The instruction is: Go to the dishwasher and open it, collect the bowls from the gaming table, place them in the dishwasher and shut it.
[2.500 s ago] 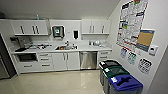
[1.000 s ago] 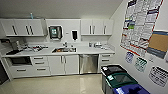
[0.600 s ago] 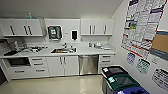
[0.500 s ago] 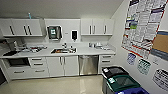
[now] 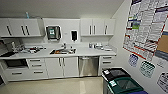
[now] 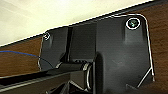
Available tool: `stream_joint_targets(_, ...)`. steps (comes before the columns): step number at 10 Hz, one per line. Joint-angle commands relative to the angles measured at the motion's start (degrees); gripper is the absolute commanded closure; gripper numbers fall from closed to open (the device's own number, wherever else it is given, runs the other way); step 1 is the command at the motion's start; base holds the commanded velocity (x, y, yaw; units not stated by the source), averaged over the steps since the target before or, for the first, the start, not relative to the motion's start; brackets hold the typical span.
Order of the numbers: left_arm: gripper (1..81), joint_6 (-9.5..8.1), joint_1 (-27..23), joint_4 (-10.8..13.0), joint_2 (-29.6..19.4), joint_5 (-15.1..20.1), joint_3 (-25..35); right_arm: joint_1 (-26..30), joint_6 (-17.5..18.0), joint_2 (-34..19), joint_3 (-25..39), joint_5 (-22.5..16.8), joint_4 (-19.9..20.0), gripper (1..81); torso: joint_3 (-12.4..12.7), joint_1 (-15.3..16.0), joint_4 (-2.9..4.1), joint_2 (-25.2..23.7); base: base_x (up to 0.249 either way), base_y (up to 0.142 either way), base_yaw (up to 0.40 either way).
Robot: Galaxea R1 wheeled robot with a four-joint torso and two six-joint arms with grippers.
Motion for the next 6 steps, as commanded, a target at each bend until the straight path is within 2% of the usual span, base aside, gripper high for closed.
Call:
stream_joint_targets(1,1.0,0.06,-3.2,0.8,-0.5,2.1,1.0,2.9,0.0,-0.9,0.6,-3.0,-0.4,1.0,0.0,0.0,0.00,0.0,0.122,0.071,0.000)
stream_joint_targets(6,1.0,0.06,-3.3,0.8,-0.5,2.1,1.0,2.9,0.0,-0.9,0.6,-3.0,-0.4,1.0,0.0,0.0,0.00,0.0,0.121,0.074,0.000)
